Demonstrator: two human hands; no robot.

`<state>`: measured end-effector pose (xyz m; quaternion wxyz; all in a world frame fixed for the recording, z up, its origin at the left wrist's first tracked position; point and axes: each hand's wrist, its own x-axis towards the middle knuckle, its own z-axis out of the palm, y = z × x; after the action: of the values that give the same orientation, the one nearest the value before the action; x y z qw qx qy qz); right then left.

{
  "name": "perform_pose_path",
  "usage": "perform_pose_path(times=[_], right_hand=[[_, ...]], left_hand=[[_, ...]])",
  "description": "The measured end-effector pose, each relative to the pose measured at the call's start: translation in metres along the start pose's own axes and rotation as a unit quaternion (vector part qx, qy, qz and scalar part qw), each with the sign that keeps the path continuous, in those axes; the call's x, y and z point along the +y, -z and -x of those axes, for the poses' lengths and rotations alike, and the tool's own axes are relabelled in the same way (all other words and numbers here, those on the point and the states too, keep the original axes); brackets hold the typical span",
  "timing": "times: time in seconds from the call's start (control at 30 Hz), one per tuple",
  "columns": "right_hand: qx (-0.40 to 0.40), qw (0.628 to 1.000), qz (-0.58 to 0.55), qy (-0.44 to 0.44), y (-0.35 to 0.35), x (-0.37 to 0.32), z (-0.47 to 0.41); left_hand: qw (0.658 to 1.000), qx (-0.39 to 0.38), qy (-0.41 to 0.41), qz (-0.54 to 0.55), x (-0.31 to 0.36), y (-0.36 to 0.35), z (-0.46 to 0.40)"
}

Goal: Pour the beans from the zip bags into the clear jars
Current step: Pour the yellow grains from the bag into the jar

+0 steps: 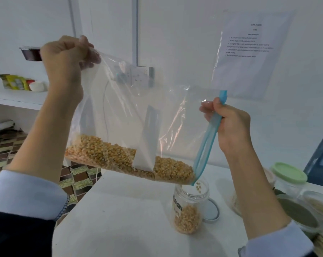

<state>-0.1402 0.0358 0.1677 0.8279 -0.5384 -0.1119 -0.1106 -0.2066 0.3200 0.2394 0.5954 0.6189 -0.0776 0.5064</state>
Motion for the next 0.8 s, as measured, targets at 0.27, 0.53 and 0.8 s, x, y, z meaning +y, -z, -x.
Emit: perform_pose_path(times=[0.27, 0.53, 0.8], right_hand=[[-0.005, 1.000, -0.014, -0.004, -0.004, 0.002, 0.002], [0.028, 0.999, -0.038, -0.011, -0.010, 0.007, 0.003], [0.011, 1.000, -0.023, -0.001, -0.009, 0.002, 0.006]], left_hand=[[0.993, 0.033, -0.046, -0.099, -0.002, -0.008, 0.004], [0.980, 0.121, -0.085, -0.136, -0.015, -0.023, -0.002], [0.977, 0.131, -0.068, -0.156, -0.026, -0.024, -0.012]])
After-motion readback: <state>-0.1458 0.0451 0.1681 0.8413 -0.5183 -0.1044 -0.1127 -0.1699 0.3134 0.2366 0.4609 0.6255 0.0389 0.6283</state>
